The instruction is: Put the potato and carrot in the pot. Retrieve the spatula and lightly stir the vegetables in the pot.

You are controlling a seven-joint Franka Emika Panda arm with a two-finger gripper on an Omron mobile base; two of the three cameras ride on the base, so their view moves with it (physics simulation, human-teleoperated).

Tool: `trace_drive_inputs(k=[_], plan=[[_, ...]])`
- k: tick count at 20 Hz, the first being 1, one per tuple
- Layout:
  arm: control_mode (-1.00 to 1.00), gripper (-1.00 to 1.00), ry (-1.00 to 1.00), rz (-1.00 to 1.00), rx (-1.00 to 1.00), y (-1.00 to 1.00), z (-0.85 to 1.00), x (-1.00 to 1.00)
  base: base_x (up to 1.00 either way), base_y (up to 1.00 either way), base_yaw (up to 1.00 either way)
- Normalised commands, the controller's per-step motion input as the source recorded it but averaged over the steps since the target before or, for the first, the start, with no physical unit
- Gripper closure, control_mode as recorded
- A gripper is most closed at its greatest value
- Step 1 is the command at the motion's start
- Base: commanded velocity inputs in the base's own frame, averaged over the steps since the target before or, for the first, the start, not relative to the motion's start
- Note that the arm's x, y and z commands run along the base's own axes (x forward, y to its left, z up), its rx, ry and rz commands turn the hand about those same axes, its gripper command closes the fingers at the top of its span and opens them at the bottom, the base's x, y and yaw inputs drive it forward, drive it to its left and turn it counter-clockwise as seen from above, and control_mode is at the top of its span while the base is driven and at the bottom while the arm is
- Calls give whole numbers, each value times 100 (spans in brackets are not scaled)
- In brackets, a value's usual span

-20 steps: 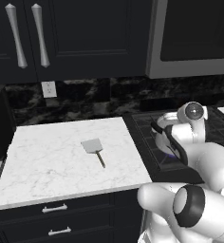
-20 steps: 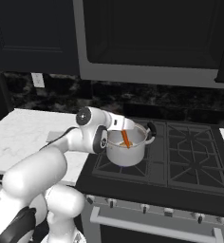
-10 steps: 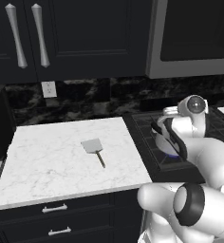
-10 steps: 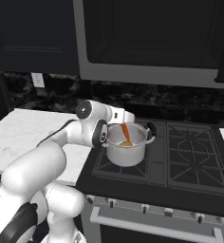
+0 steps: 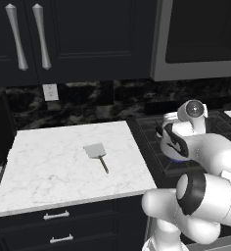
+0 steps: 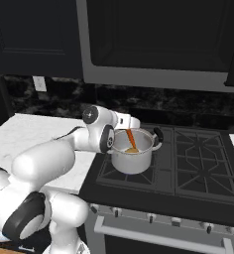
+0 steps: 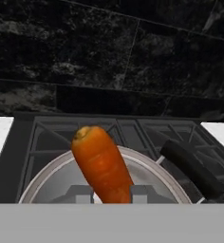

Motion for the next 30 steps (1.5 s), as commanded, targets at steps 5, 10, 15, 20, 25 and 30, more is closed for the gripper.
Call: trace_drive_inputs(k=[5, 10, 15, 20, 25, 30], plan=[[-100, 100, 0, 3, -5, 0, -53, 33, 0, 0, 0], [-100, 100, 0, 2, -4, 0, -34, 5, 0, 0, 0], [-100, -100, 0, 0, -1, 0, -13, 0, 0, 0, 0], [-100, -100, 0, 0, 0, -7, 1, -2, 0, 0, 0], [-100, -100, 0, 0, 3, -30, 17, -29, 0, 0, 0], [-100, -100, -4, 0, 14, -3, 84, -45, 0, 0, 0]])
